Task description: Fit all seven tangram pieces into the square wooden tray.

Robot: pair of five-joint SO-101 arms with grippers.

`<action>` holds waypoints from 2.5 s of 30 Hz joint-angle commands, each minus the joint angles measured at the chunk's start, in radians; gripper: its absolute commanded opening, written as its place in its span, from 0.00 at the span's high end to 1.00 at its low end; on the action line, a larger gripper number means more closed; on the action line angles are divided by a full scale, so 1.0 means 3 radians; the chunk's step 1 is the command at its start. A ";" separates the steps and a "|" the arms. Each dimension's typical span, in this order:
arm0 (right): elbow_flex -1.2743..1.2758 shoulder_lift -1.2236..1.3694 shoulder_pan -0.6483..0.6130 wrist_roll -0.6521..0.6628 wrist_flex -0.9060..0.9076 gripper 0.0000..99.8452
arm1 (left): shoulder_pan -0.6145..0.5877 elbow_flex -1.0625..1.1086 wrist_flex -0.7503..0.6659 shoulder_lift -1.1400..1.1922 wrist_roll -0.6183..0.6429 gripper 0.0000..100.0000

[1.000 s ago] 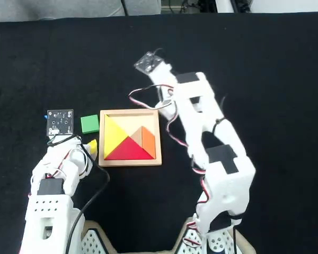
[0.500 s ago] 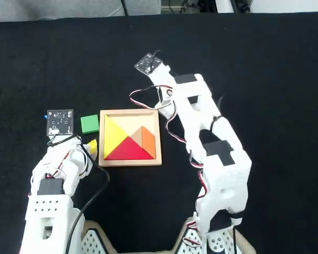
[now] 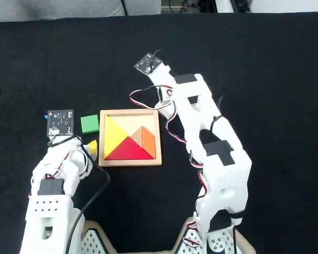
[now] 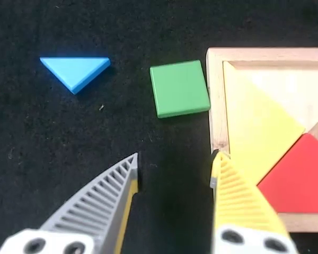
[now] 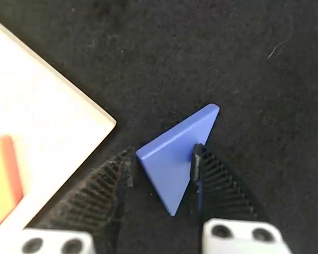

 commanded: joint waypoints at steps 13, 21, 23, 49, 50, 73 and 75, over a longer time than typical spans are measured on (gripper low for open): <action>-0.0437 0.0325 0.0102 0.0077 0.0358 0.83 | 0.0038 -0.0023 -0.0020 -0.0041 -0.0026 0.78; -0.0463 0.0330 0.0107 0.0199 0.0276 0.88 | 0.0038 -0.0023 -0.0026 -0.0041 -0.0026 0.78; -0.0473 0.0315 0.0138 0.0199 0.0266 0.91 | 0.0038 -0.0023 -0.0031 -0.0041 -0.0026 0.78; -0.0391 -0.0555 -0.0563 -0.0312 0.0854 0.99 | 0.0043 -0.0018 -0.0031 -0.0041 -0.0026 0.78; -0.0412 -0.0483 -0.0583 -0.0312 0.0823 0.99 | 0.0043 -0.0018 -0.0026 -0.0041 -0.0026 0.78; -0.0954 0.0284 -0.0783 -0.0317 0.0987 0.99 | 0.0043 -0.0018 -0.0031 -0.0041 -0.0026 0.78; -0.0949 0.0284 -0.0772 -0.0332 0.0941 0.99 | 0.0043 -0.0018 -0.0031 -0.0041 -0.0026 0.78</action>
